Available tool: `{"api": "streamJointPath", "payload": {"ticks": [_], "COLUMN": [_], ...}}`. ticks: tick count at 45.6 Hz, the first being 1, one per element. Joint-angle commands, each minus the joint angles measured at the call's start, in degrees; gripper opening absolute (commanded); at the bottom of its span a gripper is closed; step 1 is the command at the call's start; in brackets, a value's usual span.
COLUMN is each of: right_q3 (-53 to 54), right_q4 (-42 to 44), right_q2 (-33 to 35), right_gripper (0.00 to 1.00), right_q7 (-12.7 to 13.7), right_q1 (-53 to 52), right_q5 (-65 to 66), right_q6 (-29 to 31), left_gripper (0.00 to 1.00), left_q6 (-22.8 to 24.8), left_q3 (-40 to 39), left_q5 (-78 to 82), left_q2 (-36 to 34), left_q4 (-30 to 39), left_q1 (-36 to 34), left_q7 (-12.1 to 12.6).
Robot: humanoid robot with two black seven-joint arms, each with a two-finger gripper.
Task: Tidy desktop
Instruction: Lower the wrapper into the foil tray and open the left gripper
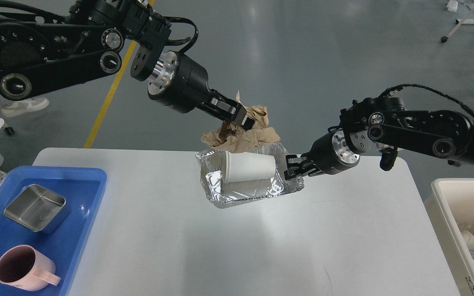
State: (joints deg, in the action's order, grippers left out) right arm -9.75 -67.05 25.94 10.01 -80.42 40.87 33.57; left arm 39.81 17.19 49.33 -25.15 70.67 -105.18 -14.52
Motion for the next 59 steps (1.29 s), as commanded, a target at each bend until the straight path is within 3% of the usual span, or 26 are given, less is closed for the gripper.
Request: {"api": "streamJointPath", "payload": {"ticks": [1,22,33,49,59], "right_q3": [0.1,0.5,0.7,1.1,1.1], "right_q4": [0.0,-0.1,-0.4,-0.5,-0.6], "right_q2": [0.3,1.5,1.7,2.2,2.3], "right_gripper": [0.00,0.00,0.00,0.00,0.00], "right_q7": [0.0,0.0,0.0,0.0,0.0], "right_q1": [0.0,0.1,0.0,-0.1,-0.5], "right_q5": [0.0,-0.1,-0.2,-0.2,-0.3], "right_q6": [0.0,0.0,0.1,0.1,0.1], "left_gripper": [0.01,0.01,0.01,0.02,0.11], "left_q6": [0.1,0.4,-0.6,-1.5,-2.2], "left_q3": [1.6,5.5,5.9,6.4,7.4], "left_q5": [0.2,1.3,1.6,2.3,2.4], "left_q2": [2.0,6.1,10.5,13.5,13.6], "left_q4": [0.0,-0.2,-5.2,-6.6,-8.2], "left_q1": [0.0,0.9,2.7,4.5,6.0], "left_q7": [0.4,1.0,2.0,3.5,3.9]}}
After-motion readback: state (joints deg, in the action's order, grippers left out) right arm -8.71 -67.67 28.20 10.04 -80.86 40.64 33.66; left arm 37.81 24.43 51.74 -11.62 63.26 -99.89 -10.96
